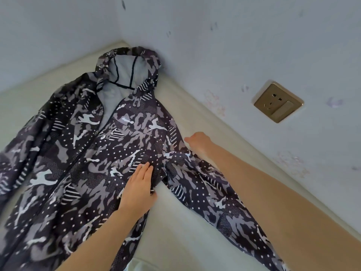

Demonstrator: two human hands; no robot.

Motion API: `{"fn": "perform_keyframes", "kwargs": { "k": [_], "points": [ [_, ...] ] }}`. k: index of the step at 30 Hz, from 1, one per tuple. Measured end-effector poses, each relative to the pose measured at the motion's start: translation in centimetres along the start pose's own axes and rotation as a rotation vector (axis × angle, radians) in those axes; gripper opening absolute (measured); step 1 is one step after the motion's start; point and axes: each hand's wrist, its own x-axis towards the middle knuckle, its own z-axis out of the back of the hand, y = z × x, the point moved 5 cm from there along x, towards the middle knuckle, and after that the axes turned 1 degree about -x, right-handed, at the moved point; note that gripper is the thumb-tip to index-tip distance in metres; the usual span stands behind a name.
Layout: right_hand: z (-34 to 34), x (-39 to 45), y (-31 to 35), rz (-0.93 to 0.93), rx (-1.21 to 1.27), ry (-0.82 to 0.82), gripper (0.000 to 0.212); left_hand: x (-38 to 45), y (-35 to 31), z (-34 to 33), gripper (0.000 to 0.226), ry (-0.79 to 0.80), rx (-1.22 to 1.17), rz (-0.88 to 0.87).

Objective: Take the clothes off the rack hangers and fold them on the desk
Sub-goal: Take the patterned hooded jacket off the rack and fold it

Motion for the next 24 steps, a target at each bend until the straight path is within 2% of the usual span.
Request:
{"fn": "perform_keyframes", "kwargs": {
  "k": [5, 8, 11, 14, 17, 21, 24],
  "points": [
    [-2.0, 2.0, 0.3, -0.011, -0.016, 0.054, 0.035, -0.6, 0.7, 0.6, 0.059, -0.095, -0.024, 0.018],
    [-2.4, 2.1, 0.3, -0.008, -0.010, 0.100, 0.021, -1.2, 1.3, 0.4, 0.037, -0.106, -0.056, 0.060],
    [-1.5, 1.9, 0.6, 0.046, 0.021, 0.052, 0.016, -1.8, 1.4, 1.4, 0.013, -0.151, -0.037, 0.064],
    [0.0, 0.7, 1.4, 0.148, 0.090, -0.035, 0.016, -2.1, 1.1, 2.2, 0.013, -0.158, -0.069, 0.072],
    [1.0, -0.9, 2.8, 0.264, 0.180, -0.107, 0.017, -2.0, 1.6, 2.9, 0.024, -0.130, -0.170, 0.057],
    [1.2, -2.1, 6.3, 0.422, 0.166, -0.234, 0.022, -2.3, 3.0, 5.6, 0.006, -0.069, -0.457, 0.167],
    [0.7, -2.3, 9.7, 0.519, 0.099, -0.282, 0.024, -2.1, 5.2, 6.5, 0.012, -0.009, -0.677, 0.258]
  ]
}}
